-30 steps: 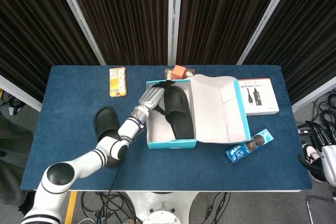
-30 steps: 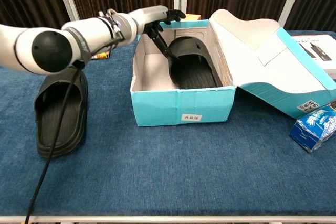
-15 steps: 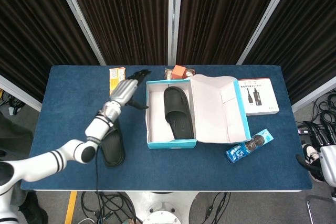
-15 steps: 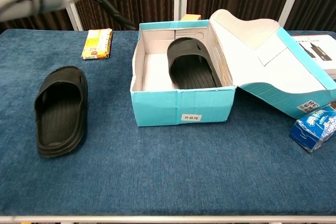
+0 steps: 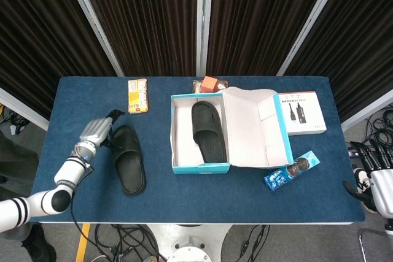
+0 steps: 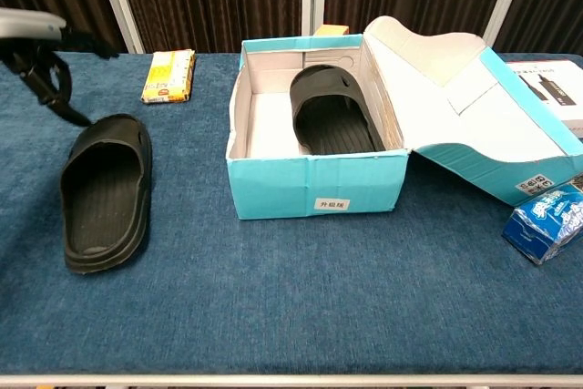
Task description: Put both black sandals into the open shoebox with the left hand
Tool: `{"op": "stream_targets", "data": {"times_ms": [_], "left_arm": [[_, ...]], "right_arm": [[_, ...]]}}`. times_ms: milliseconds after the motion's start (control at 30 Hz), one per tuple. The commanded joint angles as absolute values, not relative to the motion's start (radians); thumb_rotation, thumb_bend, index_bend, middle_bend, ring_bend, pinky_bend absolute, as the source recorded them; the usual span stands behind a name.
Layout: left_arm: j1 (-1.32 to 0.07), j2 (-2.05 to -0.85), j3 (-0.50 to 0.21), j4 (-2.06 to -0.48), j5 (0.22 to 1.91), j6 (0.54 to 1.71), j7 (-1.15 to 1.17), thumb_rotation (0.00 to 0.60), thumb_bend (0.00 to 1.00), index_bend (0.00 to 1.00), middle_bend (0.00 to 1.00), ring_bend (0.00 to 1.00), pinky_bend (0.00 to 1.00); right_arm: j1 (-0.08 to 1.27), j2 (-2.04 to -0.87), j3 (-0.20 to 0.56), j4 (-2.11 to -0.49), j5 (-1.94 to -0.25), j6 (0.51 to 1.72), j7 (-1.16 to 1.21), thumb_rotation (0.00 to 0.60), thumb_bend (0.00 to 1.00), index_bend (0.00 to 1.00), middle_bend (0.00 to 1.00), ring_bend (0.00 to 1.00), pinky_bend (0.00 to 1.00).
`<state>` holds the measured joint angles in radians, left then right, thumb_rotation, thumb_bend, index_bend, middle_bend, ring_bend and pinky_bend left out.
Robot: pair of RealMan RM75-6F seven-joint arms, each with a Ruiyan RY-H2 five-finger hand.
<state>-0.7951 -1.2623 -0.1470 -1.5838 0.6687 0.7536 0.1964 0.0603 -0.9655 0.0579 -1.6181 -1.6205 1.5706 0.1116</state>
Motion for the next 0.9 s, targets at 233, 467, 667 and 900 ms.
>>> {"op": "stream_targets", "data": {"times_ms": [233,467,667,900], "left_arm": [[-0.882,-1.272,-0.09,-1.611,0.473,0.712,0.289,0.6,0.0,0.04,0.05,0.55,0.58],[-0.958,-1.321,-0.048,-1.552,0.3,0.715,0.358,0.6,0.0,0.03,0.04,0.55,0.58],[-1.022,-1.312,-0.015,-1.552,0.182,0.648,0.392,0.6,0.0,0.03,0.04,0.56,0.58],[-1.041,-1.347,-0.018,-1.521,0.161,0.671,0.371,0.6,0.0,0.04,0.05,0.57,0.58]], "right_arm": [[0.051,-0.97,0.053,-1.61,-1.618,1.583,0.122,0.6,0.11,0.09,0.14,0.0,0.09],[0.046,-0.973,0.052,-1.599,-1.615,1.59,0.134,0.6,0.11,0.09,0.14,0.0,0.09],[0.047,-0.976,0.052,-1.593,-1.615,1.588,0.141,0.6,0.11,0.09,0.14,0.0,0.09],[0.046,-0.978,0.051,-1.589,-1.615,1.59,0.146,0.6,0.11,0.09,0.14,0.0,0.09]]}}
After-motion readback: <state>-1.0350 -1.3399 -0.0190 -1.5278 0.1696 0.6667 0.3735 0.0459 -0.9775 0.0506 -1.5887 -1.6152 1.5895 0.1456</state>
